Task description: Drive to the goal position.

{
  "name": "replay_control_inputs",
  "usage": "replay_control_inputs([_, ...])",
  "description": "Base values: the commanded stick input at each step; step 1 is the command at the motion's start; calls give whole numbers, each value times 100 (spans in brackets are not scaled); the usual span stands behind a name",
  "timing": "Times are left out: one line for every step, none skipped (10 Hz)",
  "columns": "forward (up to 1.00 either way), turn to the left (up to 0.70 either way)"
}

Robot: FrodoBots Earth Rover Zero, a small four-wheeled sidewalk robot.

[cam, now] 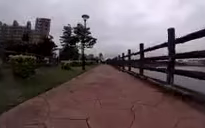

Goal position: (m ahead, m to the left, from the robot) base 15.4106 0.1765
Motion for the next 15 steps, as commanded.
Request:
replay_control_inputs([100,0])
replay_control_inputs([100,0])
replay_control_inputs([100,0])
replay_control_inputs([100,0])
replay_control_inputs([100,0])
replay_control_inputs([100,0])
replay_control_inputs([100,0])
replay_control_inputs([100,0])
replay_control_inputs([100,0])
replay_control_inputs([100,0])
replay_control_inputs([100,0])
replay_control_inputs([100,0])
replay_control_inputs([100,0])
replay_control_inputs([100,0])
replay_control_inputs([100,0])
